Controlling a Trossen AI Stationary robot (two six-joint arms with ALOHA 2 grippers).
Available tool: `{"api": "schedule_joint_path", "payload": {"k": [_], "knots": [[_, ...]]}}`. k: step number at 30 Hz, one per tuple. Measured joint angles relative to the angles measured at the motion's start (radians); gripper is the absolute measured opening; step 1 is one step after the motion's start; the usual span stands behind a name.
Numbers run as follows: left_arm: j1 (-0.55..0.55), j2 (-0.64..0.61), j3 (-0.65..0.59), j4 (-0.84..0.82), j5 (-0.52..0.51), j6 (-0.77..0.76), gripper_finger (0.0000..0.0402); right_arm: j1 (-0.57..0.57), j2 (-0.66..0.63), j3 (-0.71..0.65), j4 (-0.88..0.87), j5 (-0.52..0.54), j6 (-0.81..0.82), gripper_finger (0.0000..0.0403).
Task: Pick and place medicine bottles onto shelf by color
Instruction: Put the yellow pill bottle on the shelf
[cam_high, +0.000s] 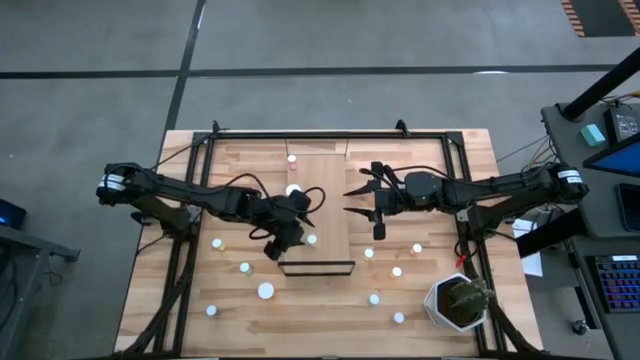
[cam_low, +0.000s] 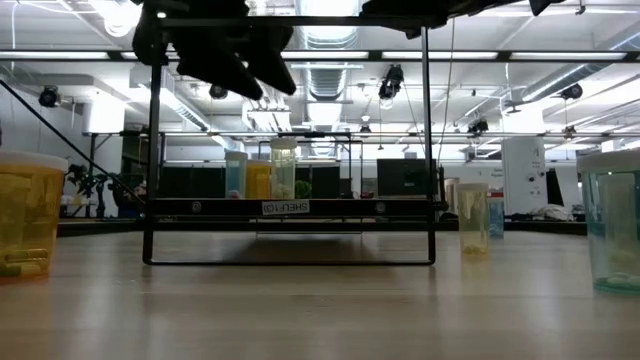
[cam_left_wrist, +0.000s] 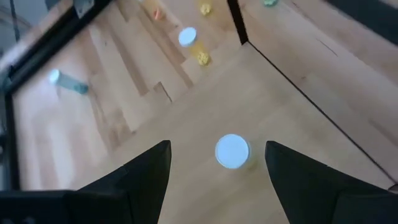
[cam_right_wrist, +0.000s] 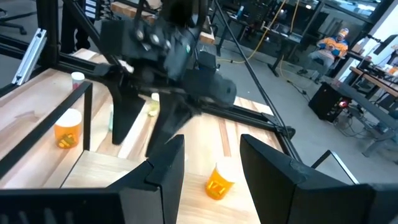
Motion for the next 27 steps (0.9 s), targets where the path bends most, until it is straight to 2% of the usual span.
{"api": "schedule_joint_path", "payload": {"k": [3, 11, 17, 20, 27], "knots": [[0.003, 0.0, 0.002, -0.017, 0.032, 0.062, 0.0244, -0.007, 0.0, -0.003, -0.003, 0.0, 0.001, 0.0146], [0.005, -0.022, 0.0, -0.043, 0.025, 0.145, 0.0244, -0.022, 0.0, -0.005, 0.002, 0.0, 0.024, 0.0146], [0.005, -0.147, 0.008, -0.059, -0.051, 0.154, 0.0244, -0.03, 0.003, 0.019, -0.003, 0.009, 0.197, 0.0146], [0.001, -0.229, -0.007, -0.046, -0.066, 0.079, 0.0244, -0.03, 0.019, 0.071, -0.095, 0.01, 0.203, 0.0146], [-0.069, -0.362, -0.083, 0.049, -0.064, -0.239, 0.0244, -0.03, 0.128, 0.266, -0.439, 0.007, 0.179, 0.0146]]}}
